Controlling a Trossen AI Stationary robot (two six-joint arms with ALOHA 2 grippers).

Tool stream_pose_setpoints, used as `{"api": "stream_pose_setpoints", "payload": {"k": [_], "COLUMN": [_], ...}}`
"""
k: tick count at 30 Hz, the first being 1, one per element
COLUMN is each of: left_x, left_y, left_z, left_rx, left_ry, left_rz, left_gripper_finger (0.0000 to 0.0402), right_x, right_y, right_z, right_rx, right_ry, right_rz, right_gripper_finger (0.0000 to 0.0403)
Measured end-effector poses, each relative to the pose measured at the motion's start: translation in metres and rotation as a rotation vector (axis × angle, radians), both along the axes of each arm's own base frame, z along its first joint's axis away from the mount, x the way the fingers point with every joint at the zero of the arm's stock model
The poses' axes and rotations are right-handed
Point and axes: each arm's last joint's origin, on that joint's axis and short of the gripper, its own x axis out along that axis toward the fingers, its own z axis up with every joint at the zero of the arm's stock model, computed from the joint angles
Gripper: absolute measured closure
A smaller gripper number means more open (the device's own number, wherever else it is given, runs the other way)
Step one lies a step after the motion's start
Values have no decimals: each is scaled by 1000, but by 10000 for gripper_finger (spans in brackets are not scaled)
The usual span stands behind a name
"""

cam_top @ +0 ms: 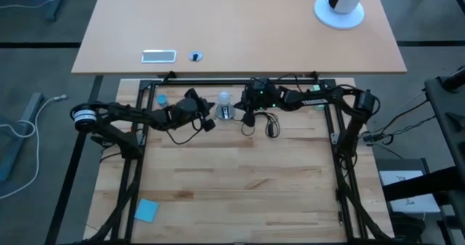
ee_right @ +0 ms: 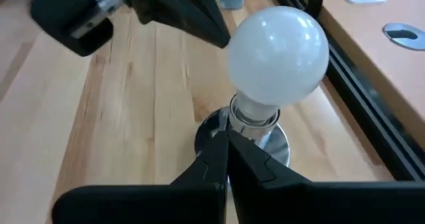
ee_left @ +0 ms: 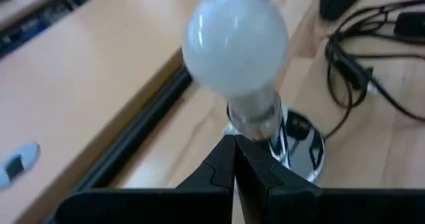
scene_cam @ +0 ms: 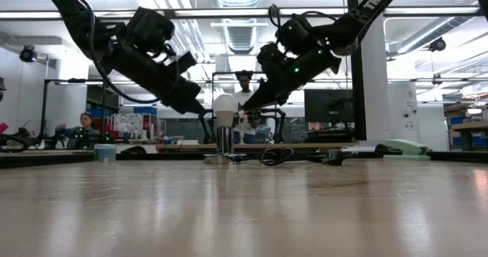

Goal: Screw lightbulb
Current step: Remove the lightbulb from the lamp

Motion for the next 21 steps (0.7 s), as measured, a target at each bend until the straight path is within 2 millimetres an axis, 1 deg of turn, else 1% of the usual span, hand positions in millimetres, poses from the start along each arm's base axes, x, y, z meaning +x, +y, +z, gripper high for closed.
{"api": "stream_pose_setpoints", "payload": {"k": [4, 7, 10, 13, 16, 21], "left_x": [-3, -4, -2, -2, -2, -6], "left_y": [-2, -2, -1, -1, -2, -3], "left_z": [-7, -6, 0, 2, 1, -4], "left_rx": [-38, -30, 0, 5, 0, -27], "left_ry": [-20, -72, -144, -160, -156, -153], "left_rz": [-1, 0, -6, -14, -13, -2], "left_gripper_finger": [401, 401, 401, 401, 401, 401], "right_x": [-4, 1, 10, 19, 22, 21], "right_y": [1, 2, 4, 7, 8, 5], "right_z": [12, 24, 46, 68, 75, 75], "right_rx": [-13, -25, -23, -71, -132, -149], "right_ry": [-28, -117, -240, -303, -306, -302], "right_rz": [0, -3, 41, 42, 24, 15], "right_gripper_finger": [401, 401, 401, 401, 401, 401]}}
